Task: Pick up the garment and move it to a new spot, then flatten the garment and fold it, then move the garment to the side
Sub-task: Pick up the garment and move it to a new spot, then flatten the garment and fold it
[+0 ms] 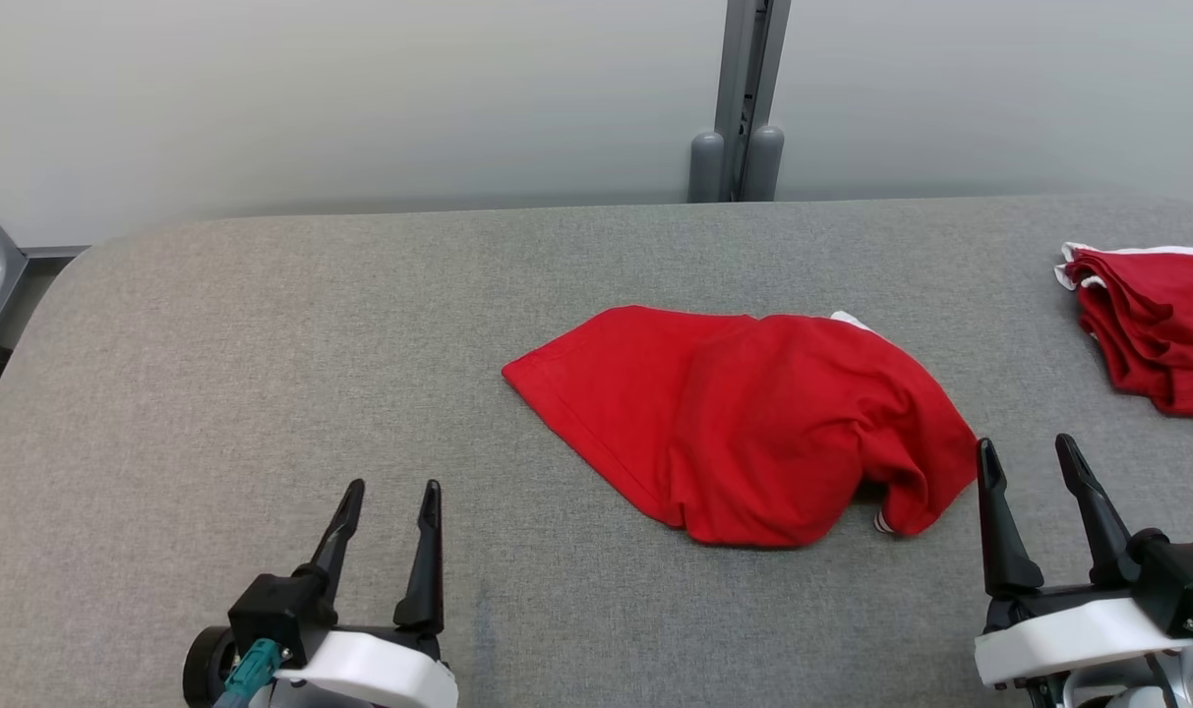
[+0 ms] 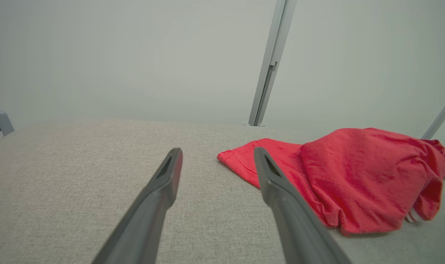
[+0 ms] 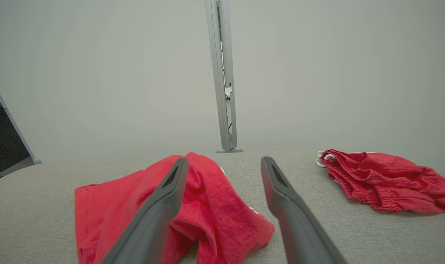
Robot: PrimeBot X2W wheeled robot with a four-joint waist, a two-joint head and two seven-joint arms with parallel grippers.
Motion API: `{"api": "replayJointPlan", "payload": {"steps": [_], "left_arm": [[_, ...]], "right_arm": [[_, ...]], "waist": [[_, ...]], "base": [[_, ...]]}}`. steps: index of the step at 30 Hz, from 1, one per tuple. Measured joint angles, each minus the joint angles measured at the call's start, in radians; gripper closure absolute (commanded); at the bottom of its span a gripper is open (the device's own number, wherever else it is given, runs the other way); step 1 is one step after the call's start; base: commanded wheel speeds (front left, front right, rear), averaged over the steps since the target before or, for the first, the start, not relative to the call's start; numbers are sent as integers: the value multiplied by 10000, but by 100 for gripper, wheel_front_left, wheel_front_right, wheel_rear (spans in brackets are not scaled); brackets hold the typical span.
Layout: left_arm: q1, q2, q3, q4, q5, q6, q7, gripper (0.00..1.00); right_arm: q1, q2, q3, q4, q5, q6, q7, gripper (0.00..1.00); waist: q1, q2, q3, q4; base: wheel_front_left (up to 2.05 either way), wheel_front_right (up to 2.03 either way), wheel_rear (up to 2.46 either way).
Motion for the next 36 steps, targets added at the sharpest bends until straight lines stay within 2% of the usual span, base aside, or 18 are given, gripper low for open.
{"api": "replayJointPlan", "payload": {"steps": [15, 30, 36], "left_arm": [[260, -460, 974, 337, 683, -614, 0, 0], [269, -541, 1058, 512, 851, -809, 0, 0], [260, -545, 972, 529, 825, -807, 0, 0]], "right_arm": [[164, 0, 205, 259, 77, 2, 0, 0], [204, 0, 232, 401, -12, 0, 0, 0], [129, 0, 403, 874, -309, 0, 138, 0]], "waist": [[0, 0, -207, 17], [0, 0, -240, 114], [0, 0, -110, 265]], "base": [[0, 0, 0], [0, 0, 0], [0, 0, 0]]}}
